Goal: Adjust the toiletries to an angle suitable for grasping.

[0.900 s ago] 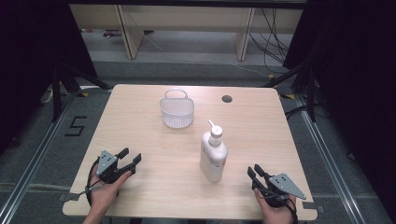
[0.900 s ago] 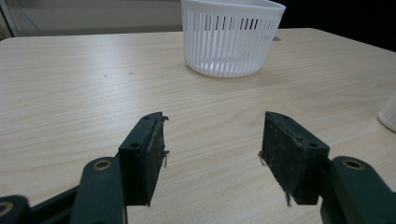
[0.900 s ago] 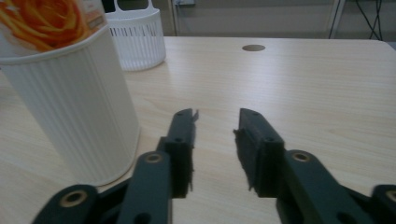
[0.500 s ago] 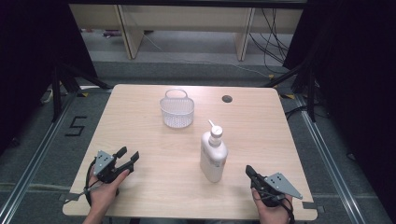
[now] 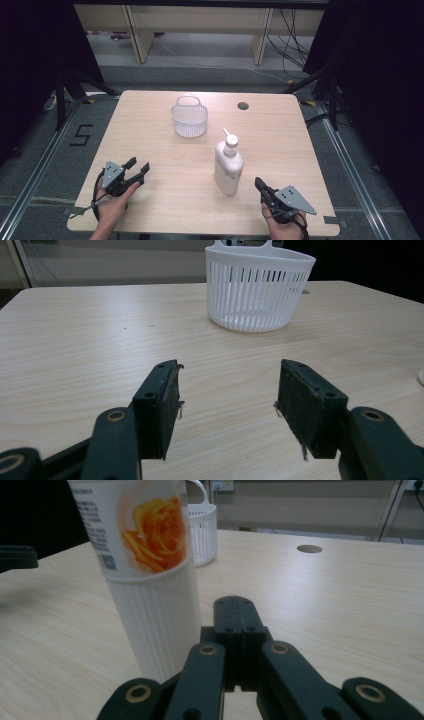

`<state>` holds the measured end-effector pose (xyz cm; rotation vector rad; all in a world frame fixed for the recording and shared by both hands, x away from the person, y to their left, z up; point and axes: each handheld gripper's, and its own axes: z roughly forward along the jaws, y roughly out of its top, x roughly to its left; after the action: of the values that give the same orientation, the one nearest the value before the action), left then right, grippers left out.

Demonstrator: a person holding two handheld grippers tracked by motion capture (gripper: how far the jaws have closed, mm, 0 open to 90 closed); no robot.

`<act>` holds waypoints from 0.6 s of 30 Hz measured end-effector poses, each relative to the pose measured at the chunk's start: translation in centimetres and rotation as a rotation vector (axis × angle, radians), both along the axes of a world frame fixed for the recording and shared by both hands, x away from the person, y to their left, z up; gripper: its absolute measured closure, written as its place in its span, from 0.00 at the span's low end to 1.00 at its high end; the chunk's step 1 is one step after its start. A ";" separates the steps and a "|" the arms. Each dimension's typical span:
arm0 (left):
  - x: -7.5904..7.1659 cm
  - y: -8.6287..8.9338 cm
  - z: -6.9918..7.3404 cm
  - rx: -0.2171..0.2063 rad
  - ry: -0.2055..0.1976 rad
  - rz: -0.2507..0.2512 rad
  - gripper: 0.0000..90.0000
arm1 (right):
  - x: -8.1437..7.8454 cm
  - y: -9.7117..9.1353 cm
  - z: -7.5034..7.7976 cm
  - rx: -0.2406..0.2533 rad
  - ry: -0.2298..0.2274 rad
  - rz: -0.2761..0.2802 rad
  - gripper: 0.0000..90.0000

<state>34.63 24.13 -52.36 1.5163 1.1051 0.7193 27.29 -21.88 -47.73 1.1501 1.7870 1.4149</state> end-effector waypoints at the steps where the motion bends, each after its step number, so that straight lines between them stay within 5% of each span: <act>1: 0.0 0.0 0.0 0.001 -0.001 0.001 0.46 | -0.1 0.2 0.2 0.004 0.006 0.005 1.00; 18: 0.0 -0.1 -0.1 -0.001 -0.013 -0.007 0.46 | -0.5 5.1 2.1 0.009 -0.035 0.132 1.00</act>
<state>34.66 24.01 -52.41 1.5124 1.0896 0.7226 26.83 -16.82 -45.67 1.0213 1.8632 1.5110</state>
